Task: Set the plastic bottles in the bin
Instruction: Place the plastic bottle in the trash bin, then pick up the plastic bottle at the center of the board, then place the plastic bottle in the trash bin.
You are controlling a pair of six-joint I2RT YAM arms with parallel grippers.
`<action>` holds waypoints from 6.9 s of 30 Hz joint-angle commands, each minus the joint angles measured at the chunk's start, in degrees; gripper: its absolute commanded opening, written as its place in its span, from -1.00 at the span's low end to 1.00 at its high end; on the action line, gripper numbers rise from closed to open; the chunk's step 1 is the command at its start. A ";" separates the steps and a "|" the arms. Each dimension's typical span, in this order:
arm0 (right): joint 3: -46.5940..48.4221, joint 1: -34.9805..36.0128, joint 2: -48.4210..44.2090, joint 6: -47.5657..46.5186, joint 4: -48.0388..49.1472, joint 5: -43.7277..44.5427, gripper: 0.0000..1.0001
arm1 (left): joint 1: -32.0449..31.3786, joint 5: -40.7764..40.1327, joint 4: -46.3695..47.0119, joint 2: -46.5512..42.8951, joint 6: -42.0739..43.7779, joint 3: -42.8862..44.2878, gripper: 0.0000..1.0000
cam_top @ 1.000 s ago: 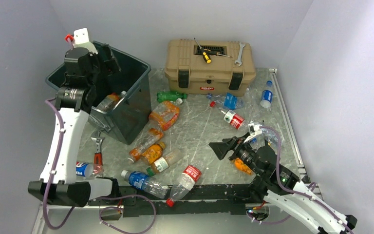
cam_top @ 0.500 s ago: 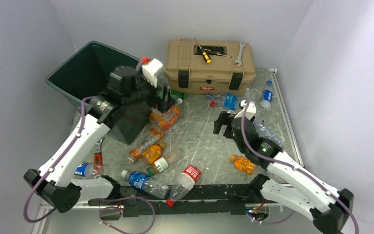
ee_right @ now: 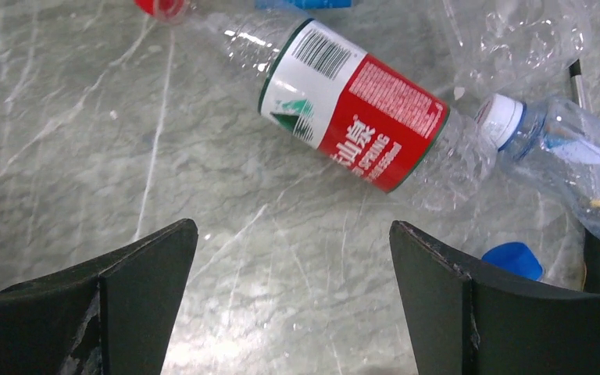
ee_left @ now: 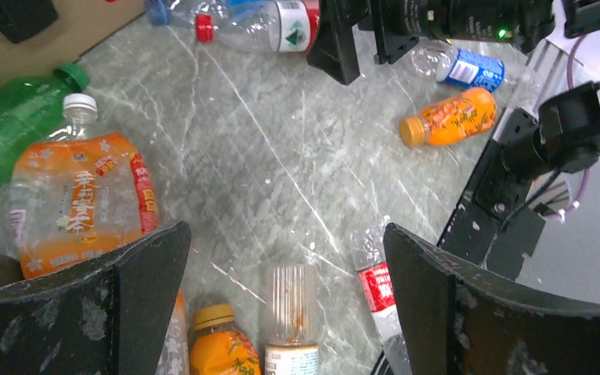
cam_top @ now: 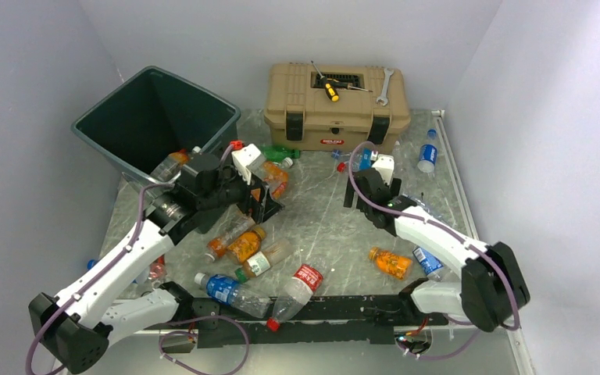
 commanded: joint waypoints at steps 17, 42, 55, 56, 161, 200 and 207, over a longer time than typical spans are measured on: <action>3.86 -8.42 10.45 -2.80 12.88 2.12 0.99 | -4.50 1.45 6.16 -1.36 -1.33 -2.23 0.99; -3.09 -9.52 7.96 3.67 10.33 -13.55 0.93 | -7.22 -3.47 5.04 1.45 1.03 -2.19 0.99; 1.27 -9.40 14.41 -3.39 5.48 -17.99 0.96 | -9.63 -5.72 4.01 3.39 1.65 -1.85 0.99; 1.34 -9.30 15.34 -3.57 5.50 -18.55 0.95 | -9.72 -5.92 3.97 3.44 1.65 -1.80 0.99; -7.60 6.96 -51.97 -7.56 6.60 -41.48 1.00 | -15.86 -12.07 9.59 13.07 -1.40 36.64 -0.69; -12.19 7.02 -50.60 -4.12 6.32 -37.09 0.99 | 20.82 -37.52 -9.43 21.76 -0.52 39.65 -1.00; -12.39 7.00 -49.87 -3.47 6.15 -36.91 0.99 | 21.73 -36.51 -9.87 20.20 -1.73 35.70 -0.91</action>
